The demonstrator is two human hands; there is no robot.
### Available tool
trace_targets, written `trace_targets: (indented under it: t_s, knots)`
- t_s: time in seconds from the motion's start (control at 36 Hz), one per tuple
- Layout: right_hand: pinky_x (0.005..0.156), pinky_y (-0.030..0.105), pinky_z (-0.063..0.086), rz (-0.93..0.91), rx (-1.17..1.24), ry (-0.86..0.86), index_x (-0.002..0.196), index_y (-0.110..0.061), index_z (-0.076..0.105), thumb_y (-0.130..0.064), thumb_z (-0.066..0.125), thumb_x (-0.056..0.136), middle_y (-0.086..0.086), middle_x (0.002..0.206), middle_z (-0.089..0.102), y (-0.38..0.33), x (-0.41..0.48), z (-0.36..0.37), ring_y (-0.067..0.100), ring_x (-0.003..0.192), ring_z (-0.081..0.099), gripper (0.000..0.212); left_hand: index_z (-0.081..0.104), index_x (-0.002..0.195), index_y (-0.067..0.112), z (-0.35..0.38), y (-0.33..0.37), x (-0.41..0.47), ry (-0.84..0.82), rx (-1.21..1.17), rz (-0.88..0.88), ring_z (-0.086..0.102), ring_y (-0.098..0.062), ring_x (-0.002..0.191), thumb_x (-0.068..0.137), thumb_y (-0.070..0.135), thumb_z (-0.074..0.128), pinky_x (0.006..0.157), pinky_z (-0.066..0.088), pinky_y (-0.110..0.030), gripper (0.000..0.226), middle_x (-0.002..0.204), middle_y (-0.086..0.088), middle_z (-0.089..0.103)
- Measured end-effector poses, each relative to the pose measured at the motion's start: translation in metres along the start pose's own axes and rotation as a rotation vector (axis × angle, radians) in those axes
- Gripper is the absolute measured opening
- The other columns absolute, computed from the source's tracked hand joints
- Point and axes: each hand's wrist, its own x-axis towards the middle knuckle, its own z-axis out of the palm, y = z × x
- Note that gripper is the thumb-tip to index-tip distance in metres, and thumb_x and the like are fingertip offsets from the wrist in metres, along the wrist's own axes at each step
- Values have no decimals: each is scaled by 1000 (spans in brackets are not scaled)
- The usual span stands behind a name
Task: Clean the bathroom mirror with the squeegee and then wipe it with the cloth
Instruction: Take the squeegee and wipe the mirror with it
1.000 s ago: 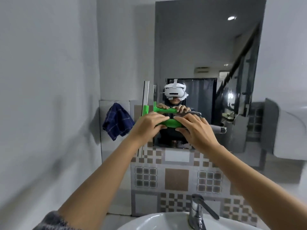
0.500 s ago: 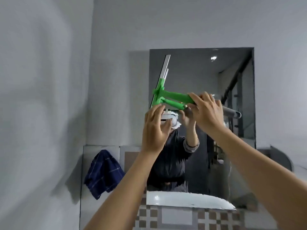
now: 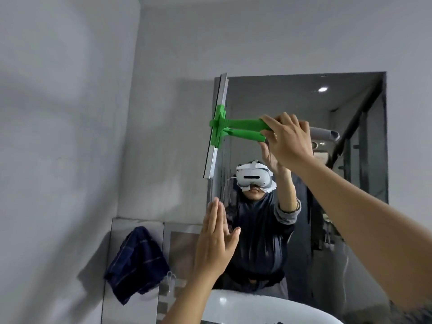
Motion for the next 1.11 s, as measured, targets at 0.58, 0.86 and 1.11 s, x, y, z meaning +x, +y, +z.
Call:
trace_targets:
  t_s: [0.58,0.86,1.11]
  knots:
    - [94,40,27,-58,-76,0,126,-26,48,-28,41,96,10,109,52,3,12,-6,28,105,44,31,13,146,6,5,-3,5,23,82,-33,7,-15,143,87,48,50,113,24,-32,81,156,-8,8]
    - [93,42,28,23,-133,-79,127,-26,46,-27,41,96,10,109,53,32,-4,-34,28,110,42,31,8,146,8,3,1,6,3,47,-60,5,-16,143,87,50,45,113,25,-34,82,156,-6,4]
    - [94,43,27,137,-163,-140,128,-26,44,-29,40,96,12,113,52,61,-29,-55,29,113,42,32,5,146,8,2,11,7,-6,16,-113,2,-15,143,84,53,39,114,17,-33,84,155,-4,1]
